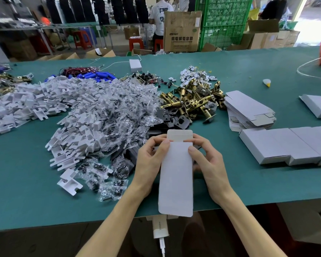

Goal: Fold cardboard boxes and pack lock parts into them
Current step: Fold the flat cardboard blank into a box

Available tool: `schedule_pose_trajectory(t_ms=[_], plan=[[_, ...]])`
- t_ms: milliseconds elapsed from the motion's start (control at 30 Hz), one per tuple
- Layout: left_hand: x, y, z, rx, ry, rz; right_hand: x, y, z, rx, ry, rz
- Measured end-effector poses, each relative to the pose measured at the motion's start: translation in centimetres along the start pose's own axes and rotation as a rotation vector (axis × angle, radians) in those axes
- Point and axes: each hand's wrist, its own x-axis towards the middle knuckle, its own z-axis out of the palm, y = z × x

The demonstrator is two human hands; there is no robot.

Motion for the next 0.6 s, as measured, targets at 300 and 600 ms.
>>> schedule_pose_trajectory(t_ms=[300,600], plan=[[0.11,-0.10,-0.46,-0.043,-0.003,0.034,-0.18,-0.11,0.04,-0.017,-0.033,-0.009],[-0.11,0.08,-0.30,-0.002,-0.061,0.005,-0.20,-0.37,0.13,-0.012,-0.049,-0.025]])
